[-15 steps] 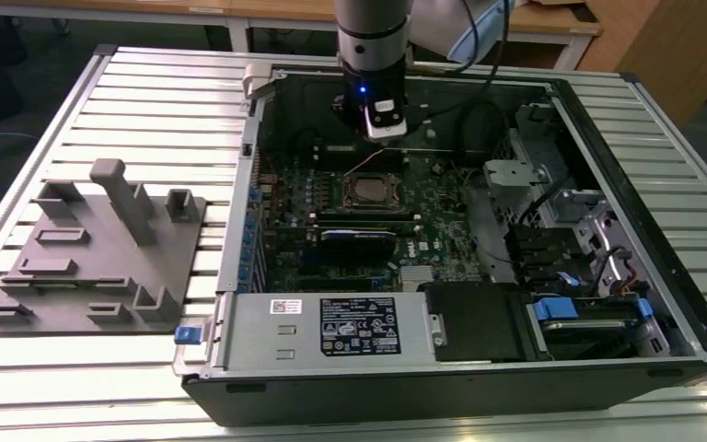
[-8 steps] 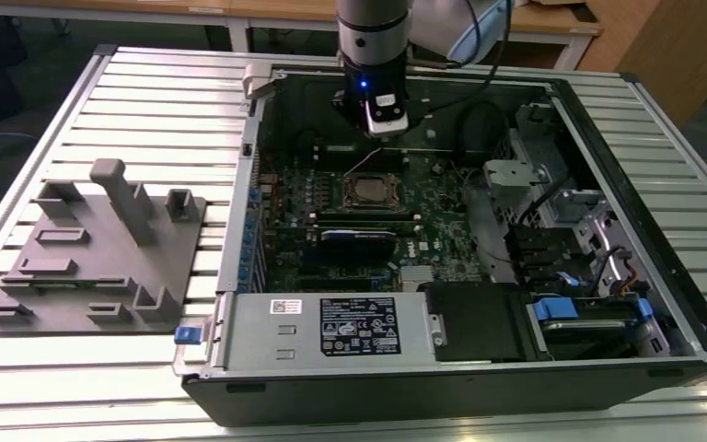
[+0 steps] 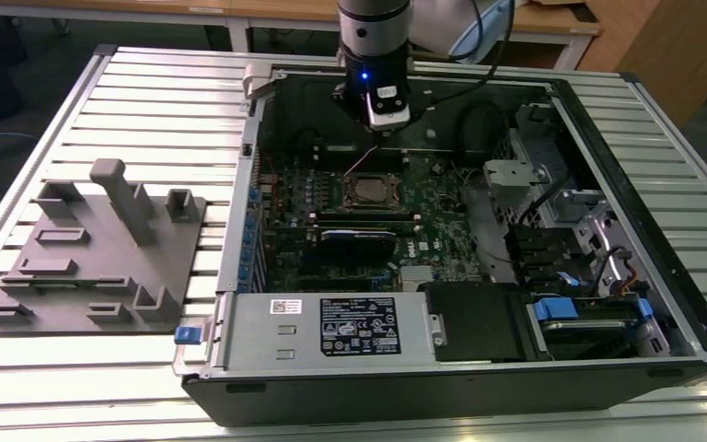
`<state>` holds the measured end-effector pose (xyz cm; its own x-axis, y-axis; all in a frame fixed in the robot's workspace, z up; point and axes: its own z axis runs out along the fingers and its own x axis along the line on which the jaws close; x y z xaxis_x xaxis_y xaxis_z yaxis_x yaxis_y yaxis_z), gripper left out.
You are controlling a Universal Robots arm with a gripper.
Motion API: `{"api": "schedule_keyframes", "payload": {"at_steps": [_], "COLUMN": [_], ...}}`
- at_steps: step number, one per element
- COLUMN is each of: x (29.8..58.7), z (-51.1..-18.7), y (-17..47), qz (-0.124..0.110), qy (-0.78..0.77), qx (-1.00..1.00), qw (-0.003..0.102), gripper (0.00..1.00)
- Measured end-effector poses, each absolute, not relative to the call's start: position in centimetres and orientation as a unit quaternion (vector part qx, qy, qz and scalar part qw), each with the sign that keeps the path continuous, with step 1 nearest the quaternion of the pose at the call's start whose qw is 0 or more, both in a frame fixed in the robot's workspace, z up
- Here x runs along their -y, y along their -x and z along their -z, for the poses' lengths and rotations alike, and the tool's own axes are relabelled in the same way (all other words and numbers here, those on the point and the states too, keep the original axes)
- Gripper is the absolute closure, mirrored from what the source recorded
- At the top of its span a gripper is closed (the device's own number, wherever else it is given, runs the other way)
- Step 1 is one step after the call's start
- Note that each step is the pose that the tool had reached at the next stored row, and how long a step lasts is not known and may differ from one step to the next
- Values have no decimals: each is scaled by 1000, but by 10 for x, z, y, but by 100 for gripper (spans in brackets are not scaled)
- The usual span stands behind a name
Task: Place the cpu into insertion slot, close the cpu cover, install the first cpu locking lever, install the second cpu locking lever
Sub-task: 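Install the first cpu locking lever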
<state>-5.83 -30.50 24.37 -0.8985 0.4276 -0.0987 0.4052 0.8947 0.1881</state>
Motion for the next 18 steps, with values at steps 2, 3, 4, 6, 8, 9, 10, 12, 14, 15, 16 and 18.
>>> {"api": "schedule_keyframes", "payload": {"at_steps": [2, 3, 4, 6, 8, 9, 10, 12, 14, 15, 16, 18], "x": [305, 305, 305, 305, 305, 305, 305, 305, 307, 308, 309, 310], "z": [-246, -247, -248, -250, -252, -252, -252, -252, -251, -250, -249, -247], "y": [58, 58, 58, 58, 58, 58, 58, 59, 59, 60, 60, 60], "qz": [-82, -82, -82, -82, -82, -82, -82, -82, -82, -83, -83, -83], "qy": [-214, -214, -214, -214, -214, -214, -214, -214, -214, -214, -215, -216], "qx": [-971, -971, -971, -971, -971, -971, -971, -971, -971, -971, -970, -970], "qw": [69, 69, 69, 69, 69, 69, 69, 70, 72, 73, 73, 74], "gripper": [89, 89, 89, 89, 89, 89, 89, 89, 89, 89, 89, 89]}}
